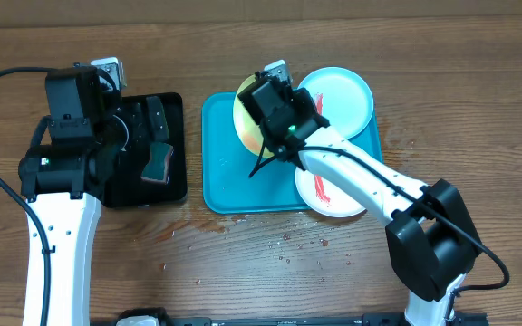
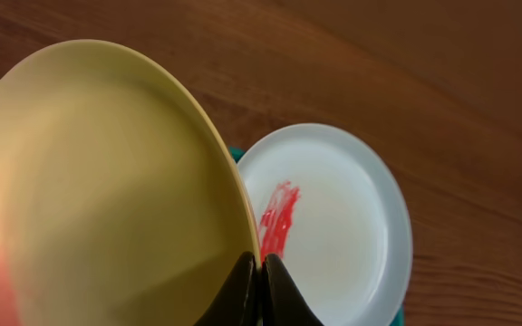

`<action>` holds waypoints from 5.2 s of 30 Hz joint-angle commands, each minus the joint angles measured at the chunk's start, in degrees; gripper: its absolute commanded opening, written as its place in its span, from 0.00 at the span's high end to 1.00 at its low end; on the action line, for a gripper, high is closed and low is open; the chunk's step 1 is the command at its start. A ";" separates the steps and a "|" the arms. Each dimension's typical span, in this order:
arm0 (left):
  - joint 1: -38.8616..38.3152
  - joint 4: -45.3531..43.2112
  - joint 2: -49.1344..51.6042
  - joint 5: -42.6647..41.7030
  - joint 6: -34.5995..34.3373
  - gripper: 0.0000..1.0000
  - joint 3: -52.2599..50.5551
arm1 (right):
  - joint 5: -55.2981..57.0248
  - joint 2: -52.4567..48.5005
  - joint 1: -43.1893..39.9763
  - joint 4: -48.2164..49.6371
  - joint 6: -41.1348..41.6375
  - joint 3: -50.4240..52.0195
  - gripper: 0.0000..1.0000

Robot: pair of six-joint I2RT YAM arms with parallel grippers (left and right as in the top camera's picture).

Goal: Clean dirty plates on tray and stack at the side
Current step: 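Lift the yellow plate with the right gripper and carry it rightward, then lower the yellow plate onto the table at right and release it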

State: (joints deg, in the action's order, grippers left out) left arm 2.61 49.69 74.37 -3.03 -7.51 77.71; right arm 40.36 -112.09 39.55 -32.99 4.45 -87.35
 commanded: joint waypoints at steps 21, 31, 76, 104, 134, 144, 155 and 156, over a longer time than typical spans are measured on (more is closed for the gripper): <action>15.47 -2.40 -1.03 -13.66 9.73 0.01 0.81 | 25.59 -0.11 8.02 13.90 -12.46 -1.88 0.96; 20.76 -2.95 -1.03 -21.03 12.92 0.00 0.81 | 27.69 -0.11 8.79 21.44 -23.28 -1.88 0.96; 20.72 -1.70 -0.98 -20.98 13.68 0.00 0.81 | 8.59 2.58 6.27 5.33 -4.96 -1.88 0.96; -3.08 2.75 2.71 -9.40 15.15 0.00 0.02 | -54.60 13.09 -38.36 -3.06 10.84 -1.88 0.96; -17.81 -2.86 11.61 -4.79 6.01 0.00 0.02 | -52.83 -2.49 -68.85 -4.04 5.70 -1.86 0.96; -17.81 -3.28 11.61 -4.00 6.01 0.00 0.02 | -52.87 -3.23 -68.85 -4.63 4.46 -1.86 0.80; -17.81 -3.28 11.61 -4.00 6.01 0.00 0.02 | -53.35 -1.53 -68.19 -9.57 4.44 -1.90 0.63; -17.81 -3.28 11.61 -4.00 6.01 0.00 0.02 | -53.46 -0.76 -67.89 -10.23 4.22 -1.88 0.63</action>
State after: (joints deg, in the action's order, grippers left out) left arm -14.94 46.70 85.54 -7.64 -0.54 77.60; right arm -12.67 -115.35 -29.32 -42.57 9.04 -87.96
